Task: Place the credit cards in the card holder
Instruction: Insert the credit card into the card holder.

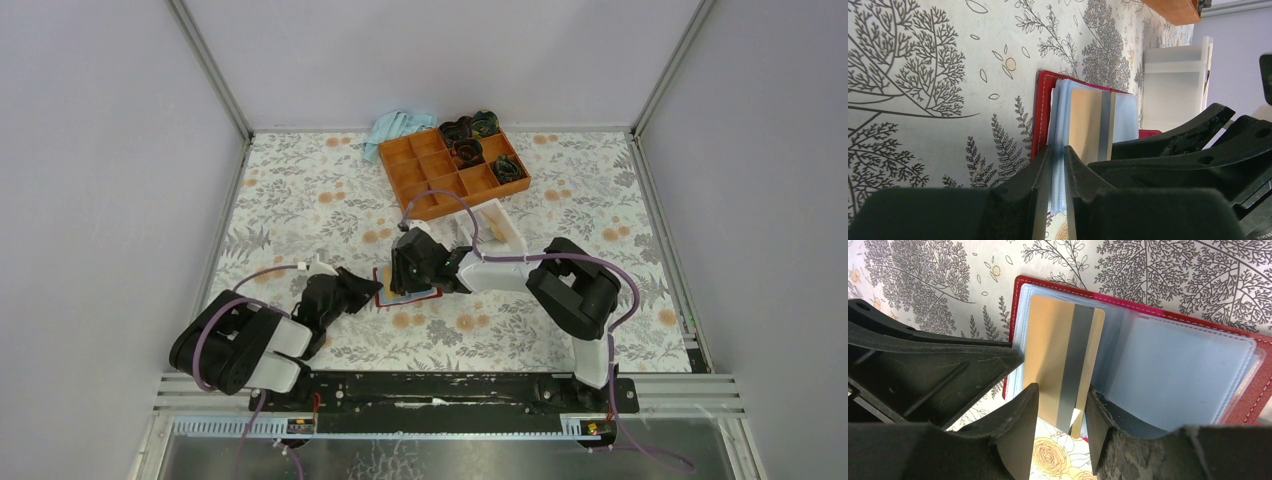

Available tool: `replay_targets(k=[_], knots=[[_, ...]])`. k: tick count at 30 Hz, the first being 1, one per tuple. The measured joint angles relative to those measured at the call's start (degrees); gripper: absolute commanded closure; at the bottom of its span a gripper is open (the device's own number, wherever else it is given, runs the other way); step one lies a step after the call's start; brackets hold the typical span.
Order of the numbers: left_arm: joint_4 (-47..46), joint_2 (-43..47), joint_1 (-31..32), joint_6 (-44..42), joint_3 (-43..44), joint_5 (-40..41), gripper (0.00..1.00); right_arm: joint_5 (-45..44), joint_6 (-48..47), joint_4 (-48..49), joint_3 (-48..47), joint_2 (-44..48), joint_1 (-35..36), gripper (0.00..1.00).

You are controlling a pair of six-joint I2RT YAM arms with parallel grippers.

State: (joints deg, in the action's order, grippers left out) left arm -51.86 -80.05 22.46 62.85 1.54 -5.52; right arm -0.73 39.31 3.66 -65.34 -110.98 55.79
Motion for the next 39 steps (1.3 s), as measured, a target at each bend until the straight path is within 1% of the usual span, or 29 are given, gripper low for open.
replay_targets(k=[6, 19, 27, 39], knots=[[-2.4, -1.1, 0.0, 0.5, -0.6, 0.2, 0.79, -1.2, -2.4, -1.7, -1.2, -0.3, 0.8, 0.50], [1.6, 2.2, 0.7, 0.5, -0.6, 0.6, 0.78, -1.7, -5.9, -3.2, -2.5, -0.5, 1.6, 0.46], [2.2, 2.6, 1.6, 0.5, -0.6, 0.6, 0.78, -1.4, -9.0, -8.2, -4.8, -0.8, 2.1, 0.44], [8.8, 8.0, 2.0, 0.4, -0.6, 1.2, 0.78, -3.8, -11.3, -10.6, -5.2, -0.3, 3.2, 0.40]])
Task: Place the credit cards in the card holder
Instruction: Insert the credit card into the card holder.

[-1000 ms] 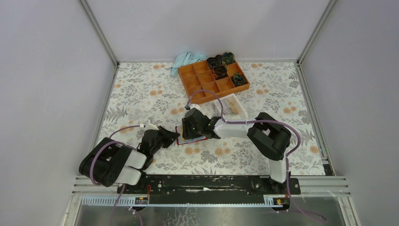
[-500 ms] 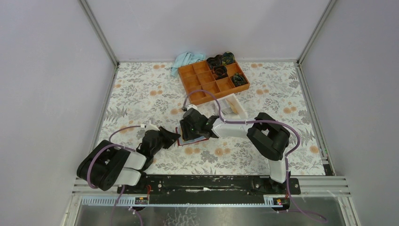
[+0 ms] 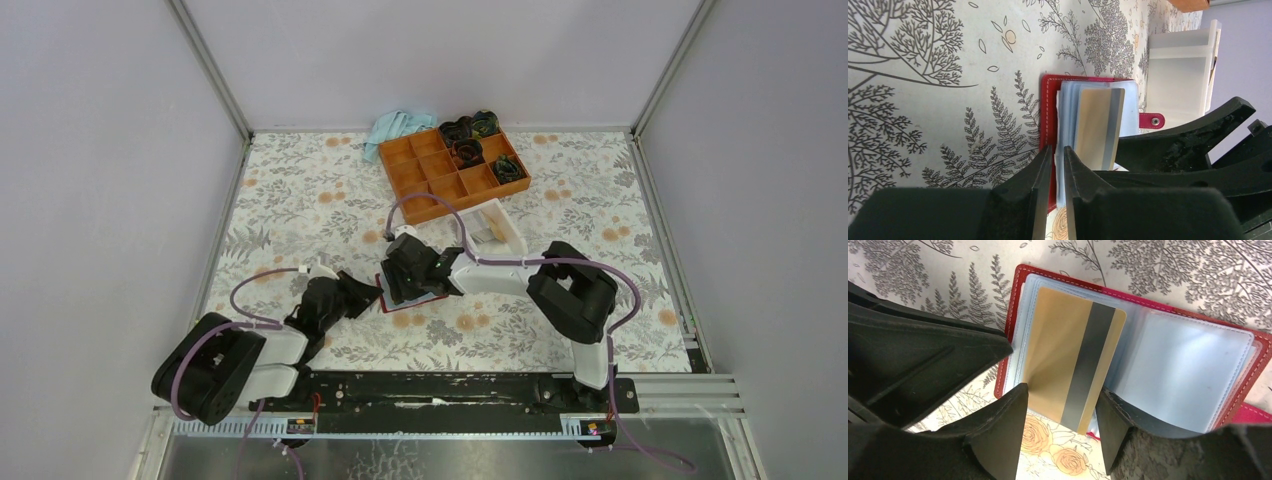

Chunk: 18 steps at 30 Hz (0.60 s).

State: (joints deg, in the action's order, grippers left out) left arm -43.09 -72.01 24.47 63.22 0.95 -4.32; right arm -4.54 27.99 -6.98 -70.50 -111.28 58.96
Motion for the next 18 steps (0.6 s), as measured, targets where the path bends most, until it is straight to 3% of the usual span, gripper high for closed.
replay_targets(k=[18], knots=[[3.1, 0.7, 0.2, -0.5, 0.9, 0.7, 0.78, -5.4, -2.7, -1.4, 2.1, 2.7, 0.0, 0.37]])
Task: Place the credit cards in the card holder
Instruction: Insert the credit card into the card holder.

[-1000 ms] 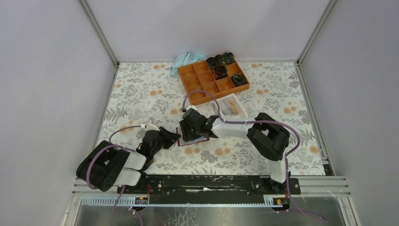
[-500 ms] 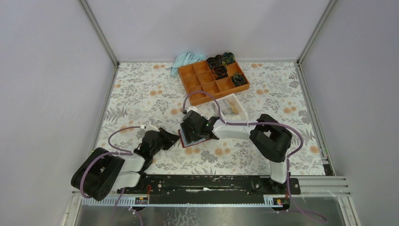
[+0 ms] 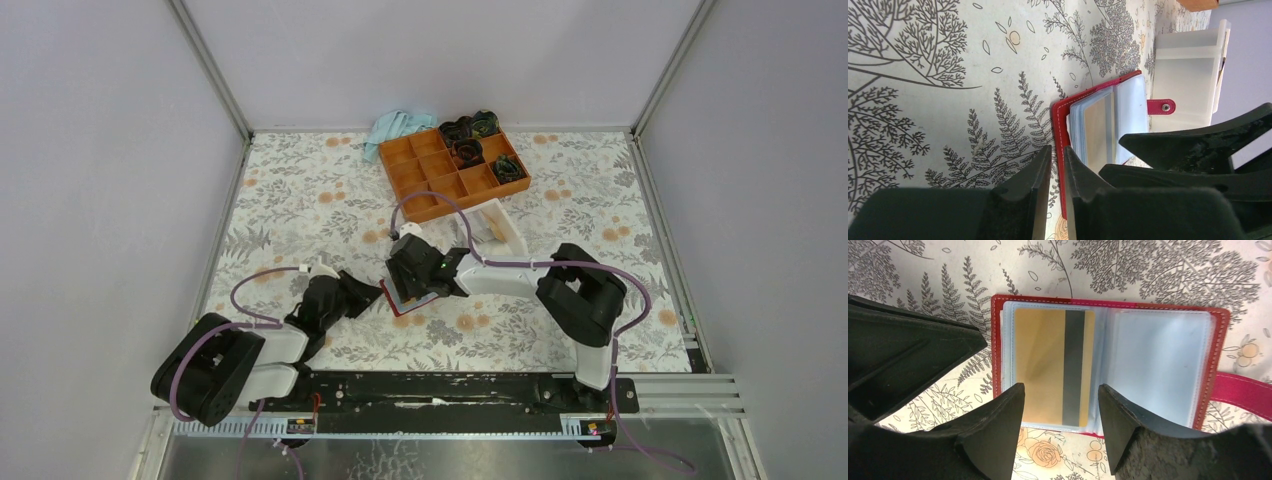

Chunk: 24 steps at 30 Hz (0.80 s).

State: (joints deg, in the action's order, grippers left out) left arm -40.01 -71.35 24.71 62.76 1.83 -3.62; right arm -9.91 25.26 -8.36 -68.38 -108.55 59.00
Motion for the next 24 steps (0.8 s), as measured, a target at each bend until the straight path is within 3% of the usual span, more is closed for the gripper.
replay_targets(k=[9, 15, 24], knots=[[0.3, 0.0, 0.0, -0.2, 0.1, 0.0, 0.78, -5.0, -1.6, 1.5, 2.1, 6.5, 0.0, 0.50], [1.1, 0.8, 0.0, -0.4, 0.1, 0.0, 0.78, -7.6, -1.8, 2.1, 4.5, 8.9, -0.9, 0.49], [1.5, 2.2, 0.0, -0.6, 0.1, 0.0, 0.78, -6.3, 2.9, 6.6, 21.1, 17.3, -5.2, 0.40]])
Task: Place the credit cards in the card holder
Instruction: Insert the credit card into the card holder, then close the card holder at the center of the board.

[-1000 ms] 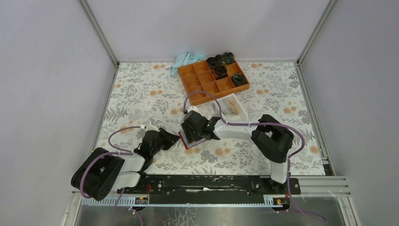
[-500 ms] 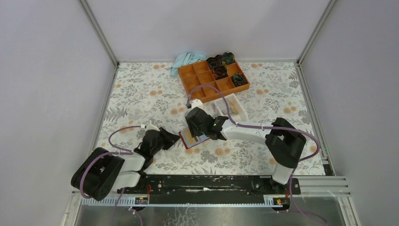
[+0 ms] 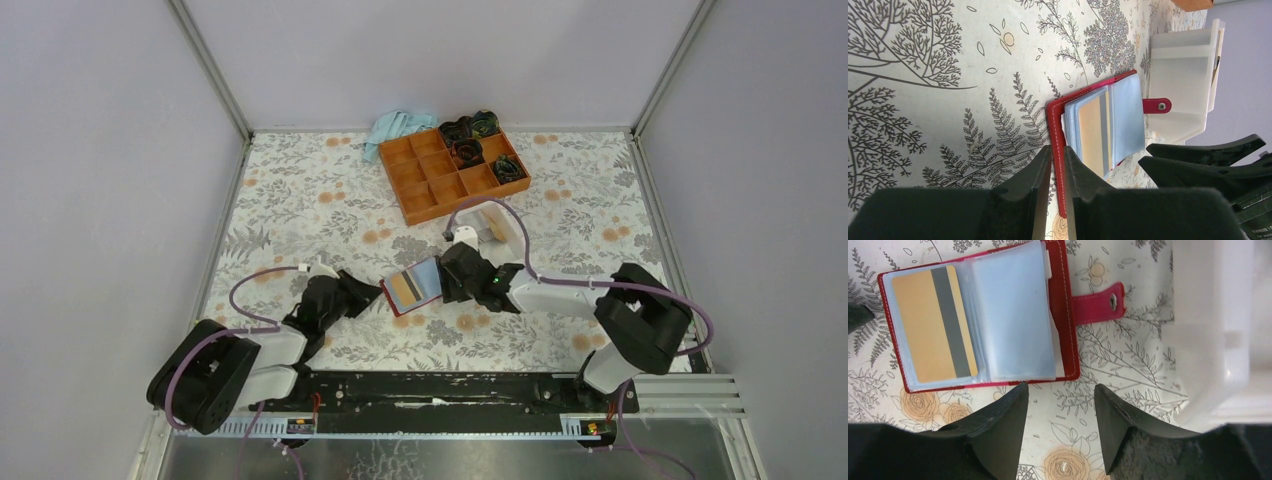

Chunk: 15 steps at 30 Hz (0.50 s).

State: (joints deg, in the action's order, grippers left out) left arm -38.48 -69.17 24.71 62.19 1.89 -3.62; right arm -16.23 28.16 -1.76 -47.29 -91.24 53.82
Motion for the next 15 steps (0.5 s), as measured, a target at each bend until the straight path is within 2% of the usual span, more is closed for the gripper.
replay_targets(k=[9, 15], knots=[[1.8, 1.4, 0.0, -0.2, 0.0, 0.0, 0.78, 2.5, 6.8, 6.6, 6.4, 4.2, -1.1, 0.39], [5.3, 6.7, 0.0, -1.2, 0.0, 0.0, 0.78, 3.9, 13.6, 14.9, 13.0, 4.9, -2.6, 0.39]])
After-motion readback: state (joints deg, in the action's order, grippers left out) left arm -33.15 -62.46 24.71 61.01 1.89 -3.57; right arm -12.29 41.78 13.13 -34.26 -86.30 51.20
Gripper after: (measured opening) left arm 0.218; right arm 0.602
